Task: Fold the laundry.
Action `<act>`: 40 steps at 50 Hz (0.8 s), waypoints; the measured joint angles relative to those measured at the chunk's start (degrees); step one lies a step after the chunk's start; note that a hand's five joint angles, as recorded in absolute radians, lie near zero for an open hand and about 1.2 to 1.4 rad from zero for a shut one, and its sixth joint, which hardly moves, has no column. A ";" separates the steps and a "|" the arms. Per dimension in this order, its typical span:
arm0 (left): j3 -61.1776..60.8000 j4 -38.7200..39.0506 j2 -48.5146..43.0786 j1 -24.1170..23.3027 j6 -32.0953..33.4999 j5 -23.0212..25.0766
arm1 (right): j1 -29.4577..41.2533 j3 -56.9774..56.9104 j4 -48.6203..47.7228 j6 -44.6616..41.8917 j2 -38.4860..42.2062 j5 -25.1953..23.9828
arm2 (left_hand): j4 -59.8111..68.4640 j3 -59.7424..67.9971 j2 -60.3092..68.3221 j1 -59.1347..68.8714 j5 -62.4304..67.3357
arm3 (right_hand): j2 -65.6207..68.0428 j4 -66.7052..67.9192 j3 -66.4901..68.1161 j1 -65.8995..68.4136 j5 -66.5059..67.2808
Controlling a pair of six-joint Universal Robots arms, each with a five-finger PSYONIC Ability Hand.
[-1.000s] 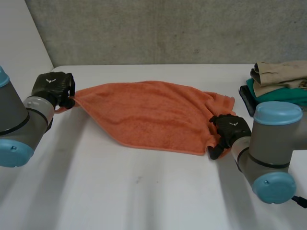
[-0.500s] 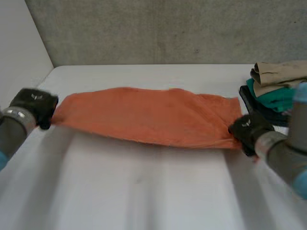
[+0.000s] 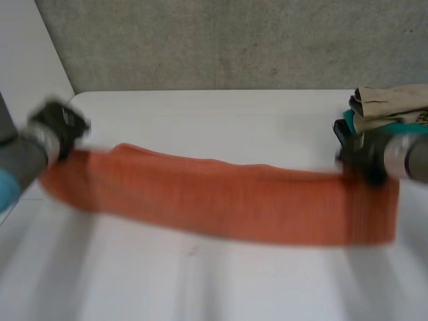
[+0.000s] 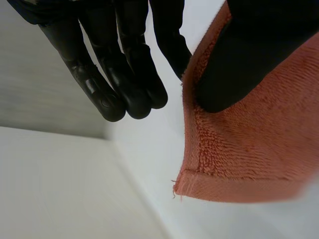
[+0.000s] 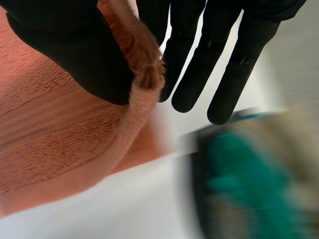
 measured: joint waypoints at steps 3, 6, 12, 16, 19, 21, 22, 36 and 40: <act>9.34 4.12 -1.01 -0.80 -5.08 -0.68 | 0.62 -6.64 -7.77 5.92 -0.06 1.02 | 0.01 0.00 0.00 0.00 0.00 | 0.00 0.01 0.00 0.00 0.00; 15.85 8.38 -1.31 -1.02 -9.43 -1.13 | 0.84 -10.23 -14.91 10.89 -0.61 1.60 | 0.01 0.00 0.00 0.00 0.00 | 0.00 0.01 0.00 0.00 0.01; 31.02 26.60 -2.07 -0.21 -21.12 -2.85 | 0.48 -12.79 -44.72 27.19 -4.51 2.33 | 0.01 0.00 0.02 0.00 0.00 | 0.00 0.17 0.03 0.00 0.00; 32.16 29.73 -3.25 0.78 -20.68 -2.81 | 0.30 -11.35 -49.14 29.13 -5.17 1.54 | 0.01 0.00 0.02 0.00 0.00 | 0.00 0.18 0.03 0.00 0.01; 30.41 30.35 -3.97 1.89 -19.60 -2.31 | 0.47 -10.28 -47.21 29.25 -4.90 0.56 | 0.01 0.00 0.02 0.00 0.00 | 0.00 0.19 0.03 0.00 0.00; 28.19 30.42 -4.14 2.52 -19.18 -1.92 | 0.68 -9.58 -44.87 29.07 -4.44 -0.02 | 0.01 0.00 0.02 0.00 0.00 | 0.00 0.19 0.03 0.00 0.00; 27.10 30.46 -4.15 2.73 -19.08 -1.73 | 0.77 -9.23 -43.72 28.97 -4.16 -0.30 | 0.01 0.00 0.02 0.00 0.00 | 0.00 0.19 0.03 0.00 0.00; -3.00 33.28 -5.42 2.78 -18.05 6.10 | 2.59 0.98 -30.91 24.49 5.51 -4.80 | 0.02 0.00 0.04 0.00 0.00 | 0.00 0.19 0.03 0.00 0.00; -11.97 31.27 -6.14 2.50 -14.29 7.91 | 2.44 5.22 -25.65 20.73 8.38 -4.74 | 0.02 0.01 0.04 0.00 0.00 | 0.00 0.19 0.03 0.00 0.01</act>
